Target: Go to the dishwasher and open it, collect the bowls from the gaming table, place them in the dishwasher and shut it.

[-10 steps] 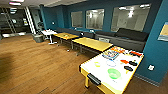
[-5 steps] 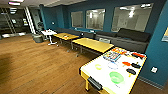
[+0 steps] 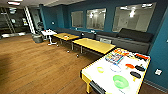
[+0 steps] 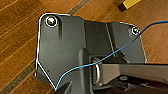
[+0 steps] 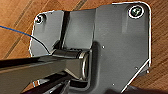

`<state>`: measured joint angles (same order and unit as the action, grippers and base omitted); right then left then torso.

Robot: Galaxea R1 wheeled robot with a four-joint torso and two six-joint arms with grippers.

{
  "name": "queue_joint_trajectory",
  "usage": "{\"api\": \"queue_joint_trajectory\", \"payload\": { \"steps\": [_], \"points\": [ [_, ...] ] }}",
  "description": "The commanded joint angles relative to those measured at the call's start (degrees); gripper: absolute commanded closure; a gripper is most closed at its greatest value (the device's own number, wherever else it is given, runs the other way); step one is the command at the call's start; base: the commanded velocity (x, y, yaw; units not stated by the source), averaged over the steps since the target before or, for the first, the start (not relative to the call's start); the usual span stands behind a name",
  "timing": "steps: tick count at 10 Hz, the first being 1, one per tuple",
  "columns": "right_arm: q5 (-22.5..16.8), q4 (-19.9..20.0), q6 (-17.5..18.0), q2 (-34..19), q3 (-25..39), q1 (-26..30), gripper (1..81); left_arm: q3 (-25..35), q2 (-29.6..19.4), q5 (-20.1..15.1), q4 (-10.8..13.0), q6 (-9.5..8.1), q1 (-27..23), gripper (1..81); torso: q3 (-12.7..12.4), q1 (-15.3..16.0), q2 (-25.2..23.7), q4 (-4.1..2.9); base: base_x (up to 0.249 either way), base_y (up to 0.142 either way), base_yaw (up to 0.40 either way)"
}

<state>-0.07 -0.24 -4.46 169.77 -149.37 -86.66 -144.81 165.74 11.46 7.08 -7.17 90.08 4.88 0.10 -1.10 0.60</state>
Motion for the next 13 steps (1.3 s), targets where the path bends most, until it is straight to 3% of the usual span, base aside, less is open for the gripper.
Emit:
{"api": "queue_joint_trajectory", "payload": {
  "steps": [1, 13],
  "points": [
    [-3.44, -0.46, 0.16, -0.46, 0.23, 2.32, 1.0, -0.03, -0.32, -2.76, 0.04, 0.14, -1.87, 1.0, 0.00, 0.00, 0.00, 0.00, 0.138, 0.068, 0.000],
    [-3.44, -0.46, 0.16, -0.37, 0.23, 2.23, 1.0, -0.12, 0.12, -2.76, 0.65, 0.14, -1.79, 1.0, 0.00, 0.00, 0.00, 0.00, 0.138, 0.068, 0.000]
  ]
}}
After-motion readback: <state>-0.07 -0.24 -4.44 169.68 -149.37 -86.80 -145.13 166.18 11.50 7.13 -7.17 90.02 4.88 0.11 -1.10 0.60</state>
